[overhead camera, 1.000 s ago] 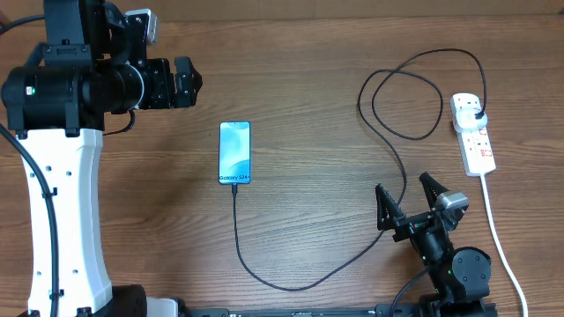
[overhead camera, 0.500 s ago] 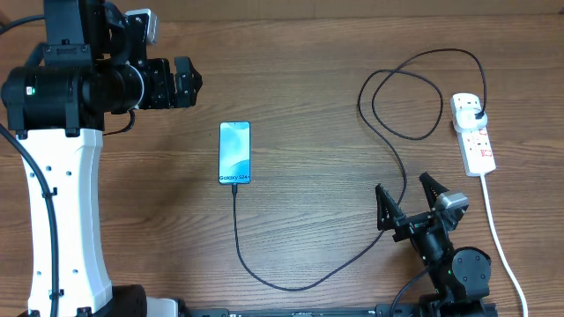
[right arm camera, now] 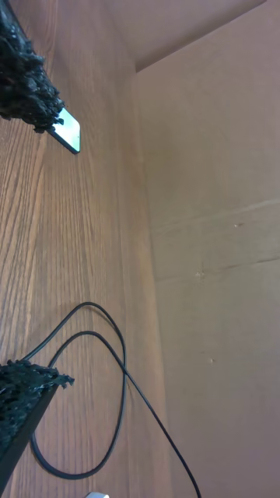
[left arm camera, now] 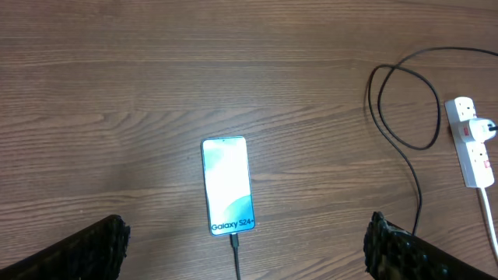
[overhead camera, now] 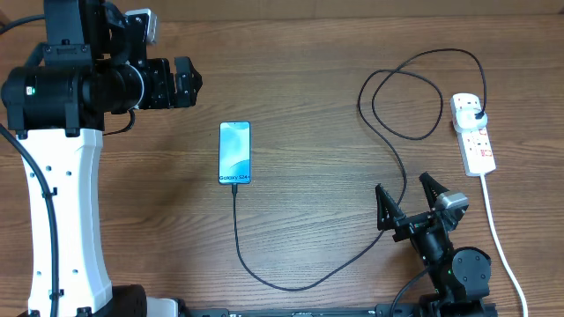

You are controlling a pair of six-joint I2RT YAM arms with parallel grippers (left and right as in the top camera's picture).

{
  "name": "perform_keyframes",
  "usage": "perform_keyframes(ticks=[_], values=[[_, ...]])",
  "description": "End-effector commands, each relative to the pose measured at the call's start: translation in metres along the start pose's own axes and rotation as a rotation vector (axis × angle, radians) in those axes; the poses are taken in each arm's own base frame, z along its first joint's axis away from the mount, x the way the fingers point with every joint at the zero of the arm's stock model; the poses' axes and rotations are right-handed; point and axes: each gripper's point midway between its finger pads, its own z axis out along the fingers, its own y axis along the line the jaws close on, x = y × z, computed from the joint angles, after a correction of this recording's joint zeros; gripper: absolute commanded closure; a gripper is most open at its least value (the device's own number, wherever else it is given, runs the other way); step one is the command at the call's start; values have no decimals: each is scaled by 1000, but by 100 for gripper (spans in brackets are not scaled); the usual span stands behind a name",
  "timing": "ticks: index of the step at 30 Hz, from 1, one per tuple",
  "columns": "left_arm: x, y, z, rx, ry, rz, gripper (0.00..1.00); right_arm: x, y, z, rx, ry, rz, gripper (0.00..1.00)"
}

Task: Plug charger to phone and switch on socket

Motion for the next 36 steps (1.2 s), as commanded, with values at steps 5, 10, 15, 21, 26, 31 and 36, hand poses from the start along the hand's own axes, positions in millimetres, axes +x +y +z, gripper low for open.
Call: perform_keyframes(ticks=[5, 10, 15, 21, 26, 31, 36], values=[[2, -4, -10, 4, -22, 20, 0, 1, -3, 0, 12, -7, -2, 0], [36, -4, -17, 1, 10, 11, 0, 1, -3, 0, 12, -7, -2, 0], [81, 8, -28, -65, 11, 32, 0, 1, -3, 0, 12, -7, -2, 0], [102, 15, -21, -77, -136, 71, 1, 1, -3, 0, 12, -7, -2, 0], [110, 19, -10, -67, -299, 114, 0, 1, -3, 0, 12, -7, -2, 0], [114, 23, -3, -65, -484, 160, 0, 1, -3, 0, 12, -7, -2, 0], [118, 23, -5, -56, -671, 209, 0, 1, -3, 0, 12, -7, -2, 0]])
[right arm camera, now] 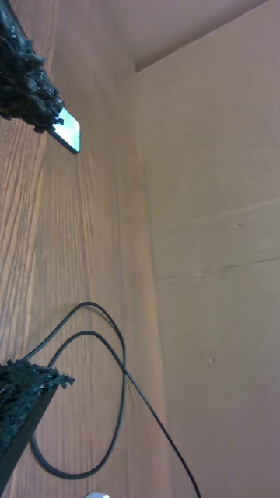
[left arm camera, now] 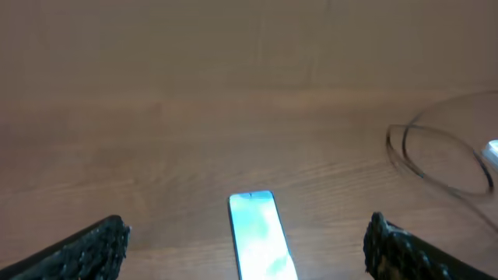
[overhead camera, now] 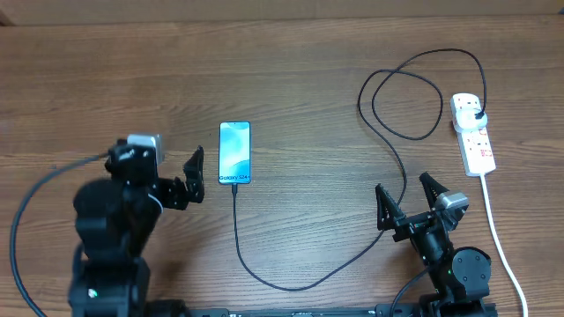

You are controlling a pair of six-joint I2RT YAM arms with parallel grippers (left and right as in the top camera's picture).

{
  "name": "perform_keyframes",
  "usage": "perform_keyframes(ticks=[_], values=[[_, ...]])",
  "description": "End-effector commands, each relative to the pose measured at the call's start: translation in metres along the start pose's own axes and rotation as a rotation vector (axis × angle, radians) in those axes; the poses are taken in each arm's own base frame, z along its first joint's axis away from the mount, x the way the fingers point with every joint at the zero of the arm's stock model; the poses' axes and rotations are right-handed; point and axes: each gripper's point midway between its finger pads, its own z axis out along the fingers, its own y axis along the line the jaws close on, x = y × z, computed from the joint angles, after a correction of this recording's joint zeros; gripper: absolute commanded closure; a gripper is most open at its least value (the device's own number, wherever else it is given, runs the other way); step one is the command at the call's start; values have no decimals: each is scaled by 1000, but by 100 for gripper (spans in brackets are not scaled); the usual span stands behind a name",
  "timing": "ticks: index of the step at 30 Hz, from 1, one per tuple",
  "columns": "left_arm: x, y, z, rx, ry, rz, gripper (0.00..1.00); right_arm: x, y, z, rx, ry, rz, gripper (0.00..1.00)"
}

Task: Plug charger to phone and switch on socket

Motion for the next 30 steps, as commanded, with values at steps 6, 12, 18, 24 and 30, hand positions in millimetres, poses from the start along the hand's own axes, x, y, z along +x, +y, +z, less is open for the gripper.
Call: perform_keyframes(ticks=[6, 12, 18, 24, 30], values=[[26, 6, -15, -37, -232, 73, 0, 1, -3, 0, 12, -7, -2, 0], [44, 11, -17, -61, -316, 86, 0, 1, -3, 0, 12, -7, -2, 0], [64, 13, -13, -73, -337, 161, 0, 1, -3, 0, 12, -7, -2, 0], [78, 14, -11, -89, -349, 264, 0, 1, -3, 0, 12, -7, -2, 0], [89, 15, -9, -95, -347, 296, 1, 1, -3, 0, 12, -7, -2, 0]])
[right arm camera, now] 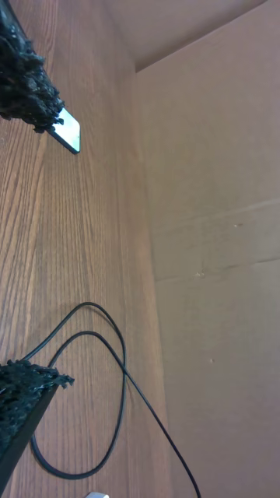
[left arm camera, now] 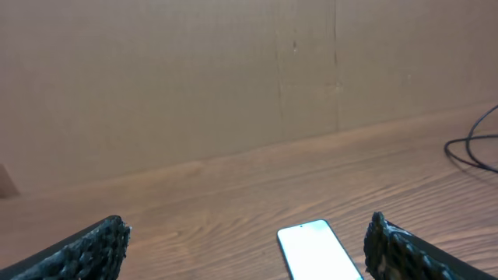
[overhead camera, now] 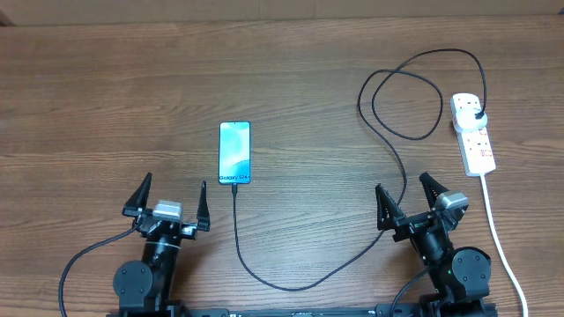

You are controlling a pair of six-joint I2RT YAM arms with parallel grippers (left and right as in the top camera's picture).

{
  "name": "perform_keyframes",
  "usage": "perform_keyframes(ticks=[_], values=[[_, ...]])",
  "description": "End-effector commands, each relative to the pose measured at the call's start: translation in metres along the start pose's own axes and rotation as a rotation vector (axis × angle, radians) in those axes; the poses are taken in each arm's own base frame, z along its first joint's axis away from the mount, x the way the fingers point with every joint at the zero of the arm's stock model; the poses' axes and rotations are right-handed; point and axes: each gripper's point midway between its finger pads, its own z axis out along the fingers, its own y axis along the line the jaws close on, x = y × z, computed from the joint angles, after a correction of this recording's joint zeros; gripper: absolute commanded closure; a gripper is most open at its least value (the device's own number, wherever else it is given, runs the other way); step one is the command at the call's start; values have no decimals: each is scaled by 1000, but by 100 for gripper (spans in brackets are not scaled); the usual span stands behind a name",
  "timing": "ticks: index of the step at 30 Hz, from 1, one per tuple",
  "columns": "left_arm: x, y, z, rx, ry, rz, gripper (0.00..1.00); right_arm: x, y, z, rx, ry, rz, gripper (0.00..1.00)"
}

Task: Plug charger to phone and switch on socket

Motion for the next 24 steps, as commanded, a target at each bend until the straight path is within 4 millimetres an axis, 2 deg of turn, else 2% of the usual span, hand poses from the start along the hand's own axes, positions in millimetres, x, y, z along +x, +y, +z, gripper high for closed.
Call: perform_keyframes(ticks=[1, 7, 24], values=[[9, 0, -1, -10, 8, 48, 0, 1, -3, 0, 12, -7, -2, 0], [36, -4, -3, 7, 114, 29, 0, 1, -3, 0, 12, -7, -2, 0], [35, -4, -3, 8, 109, 27, 0, 1, -3, 0, 12, -7, -2, 0]])
